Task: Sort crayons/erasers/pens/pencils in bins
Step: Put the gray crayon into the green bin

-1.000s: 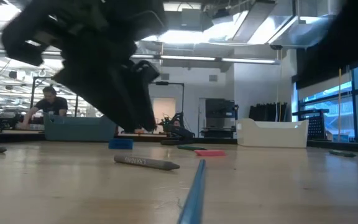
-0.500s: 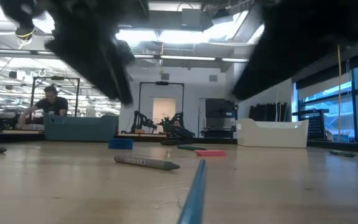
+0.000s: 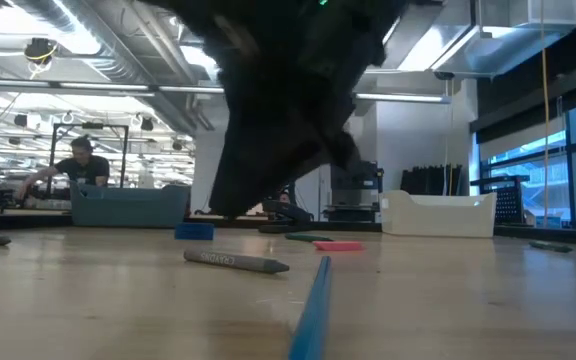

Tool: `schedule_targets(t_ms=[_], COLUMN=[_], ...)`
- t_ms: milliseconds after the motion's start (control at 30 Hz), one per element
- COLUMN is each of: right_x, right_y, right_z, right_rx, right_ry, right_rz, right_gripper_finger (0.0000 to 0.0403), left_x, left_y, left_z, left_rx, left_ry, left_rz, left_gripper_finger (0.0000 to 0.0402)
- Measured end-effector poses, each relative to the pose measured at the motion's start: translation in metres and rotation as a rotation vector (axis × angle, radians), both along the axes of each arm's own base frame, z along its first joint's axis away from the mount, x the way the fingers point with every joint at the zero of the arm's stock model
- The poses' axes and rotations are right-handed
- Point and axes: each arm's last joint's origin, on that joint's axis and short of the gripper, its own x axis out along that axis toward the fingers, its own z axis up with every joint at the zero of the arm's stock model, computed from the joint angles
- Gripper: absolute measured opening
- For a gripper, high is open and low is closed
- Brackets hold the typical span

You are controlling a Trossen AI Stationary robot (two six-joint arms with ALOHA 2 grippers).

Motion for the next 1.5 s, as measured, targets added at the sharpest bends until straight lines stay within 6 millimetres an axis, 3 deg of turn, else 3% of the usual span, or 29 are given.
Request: schedule_targets(t_ms=[233,433,600,767,1067,1367,1500], right_x=[-0.003,-0.004,-0.001,0.010,0.022,0.023,0.024], right_y=[-0.008,-0.008,-0.007,-0.005,0.000,0.007,0.007], right_z=[-0.005,-0.005,0.020,0.039,0.009,0.008,-0.002], right_rx=[0.031,0.021,-0.012,-0.091,-0.128,-0.099,-0.110], right_ry=[0.095,0.151,0.196,0.234,0.305,0.284,0.307], right_rz=[0.026,0.057,0.062,0.049,0.049,0.069,0.073], right_gripper_finger=[0.0059,0.0114,0.0160,0.0166,0.0166,0.0166,0.0166], left_x=[-0.006,-0.006,-0.006,-0.005,-0.005,-0.006,-0.006], left_y=[-0.007,-0.007,-0.007,-0.007,-0.007,-0.007,-0.007], left_z=[0.000,0.000,0.000,0.000,0.001,0.000,0.000], left_rx=[0.007,-0.008,-0.005,-0.005,-0.006,0.002,0.003], left_ry=[-0.009,-0.014,-0.020,-0.021,-0.023,-0.015,-0.013], left_rz=[-0.022,-0.013,-0.007,-0.006,-0.006,-0.007,-0.007], left_gripper_finger=[0.0187,0.0187,0.0187,0.0187,0.0187,0.0187,0.0187])
